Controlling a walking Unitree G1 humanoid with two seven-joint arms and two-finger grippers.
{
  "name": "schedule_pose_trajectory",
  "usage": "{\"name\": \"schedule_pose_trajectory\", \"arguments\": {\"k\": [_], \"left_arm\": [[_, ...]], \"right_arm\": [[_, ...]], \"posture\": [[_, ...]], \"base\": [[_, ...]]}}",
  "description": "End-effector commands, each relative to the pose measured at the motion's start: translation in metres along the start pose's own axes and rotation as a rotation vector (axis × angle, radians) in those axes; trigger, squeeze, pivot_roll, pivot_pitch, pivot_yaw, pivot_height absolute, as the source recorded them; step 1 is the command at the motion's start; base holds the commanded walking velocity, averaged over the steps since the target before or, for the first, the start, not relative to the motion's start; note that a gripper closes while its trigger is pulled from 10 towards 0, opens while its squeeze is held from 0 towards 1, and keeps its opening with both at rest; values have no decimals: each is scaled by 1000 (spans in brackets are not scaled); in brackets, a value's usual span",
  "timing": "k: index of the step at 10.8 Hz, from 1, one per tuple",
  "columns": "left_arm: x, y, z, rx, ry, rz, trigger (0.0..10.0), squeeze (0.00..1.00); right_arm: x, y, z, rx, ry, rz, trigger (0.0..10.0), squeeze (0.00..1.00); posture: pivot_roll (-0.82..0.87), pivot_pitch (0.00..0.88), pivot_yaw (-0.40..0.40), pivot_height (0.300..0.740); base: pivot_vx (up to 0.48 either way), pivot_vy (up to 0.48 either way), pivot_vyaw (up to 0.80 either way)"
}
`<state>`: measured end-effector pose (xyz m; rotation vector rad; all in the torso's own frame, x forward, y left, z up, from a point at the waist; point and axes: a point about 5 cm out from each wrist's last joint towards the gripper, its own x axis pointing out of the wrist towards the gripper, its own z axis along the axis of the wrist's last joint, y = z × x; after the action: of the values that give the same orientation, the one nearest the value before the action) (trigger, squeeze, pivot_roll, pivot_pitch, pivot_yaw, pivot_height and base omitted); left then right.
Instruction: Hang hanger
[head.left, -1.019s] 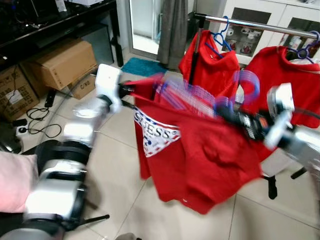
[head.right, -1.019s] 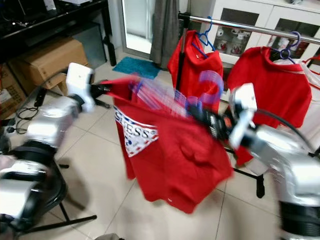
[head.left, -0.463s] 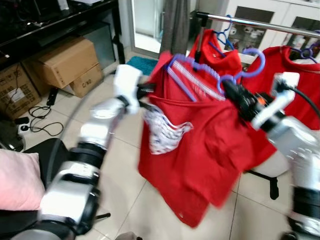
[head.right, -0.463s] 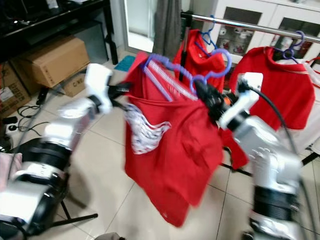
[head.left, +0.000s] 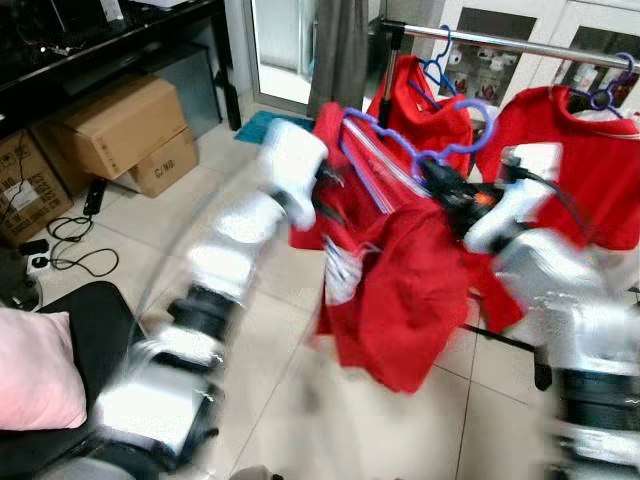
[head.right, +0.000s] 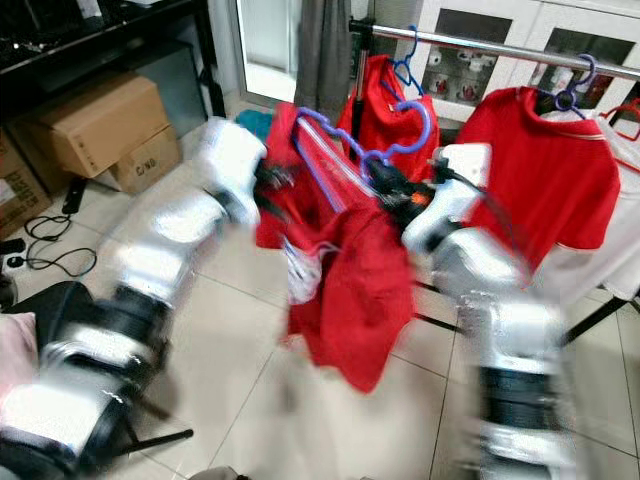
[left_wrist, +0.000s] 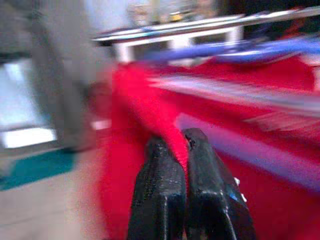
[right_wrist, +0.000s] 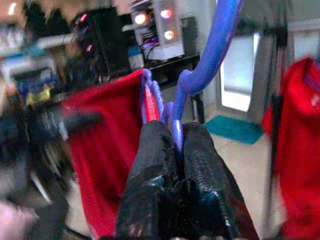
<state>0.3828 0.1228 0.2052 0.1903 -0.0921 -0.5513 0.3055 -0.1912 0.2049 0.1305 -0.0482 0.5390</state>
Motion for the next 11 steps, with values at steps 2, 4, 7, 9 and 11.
{"name": "schedule_pose_trajectory", "arguments": {"k": [2,4,7,9,11], "left_arm": [[-20,33,16,61,5,-8,0,0],[-40,82,45,25,-86,181,0,0],[-38,78,59,-33,-162,126,0,0],[-30,75,55,-76,-167,121,0,0],[-21,40,23,64,25,-92,0,0]], "right_arm": [[-22,-9,3,-96,46,87,0,0],[-44,-15,-14,-228,251,215,0,0],[-49,-5,-26,-322,373,346,0,0],[-46,4,-24,-339,328,389,0,0],[-35,16,-12,-437,285,411,0,0]], "posture": [[-43,0,28,740],[-37,0,24,740],[-29,0,19,740],[-34,0,22,740],[-38,0,25,740]], "base": [[0,0,0],[0,0,0],[0,0,0],[0,0,0],[0,0,0]]}}
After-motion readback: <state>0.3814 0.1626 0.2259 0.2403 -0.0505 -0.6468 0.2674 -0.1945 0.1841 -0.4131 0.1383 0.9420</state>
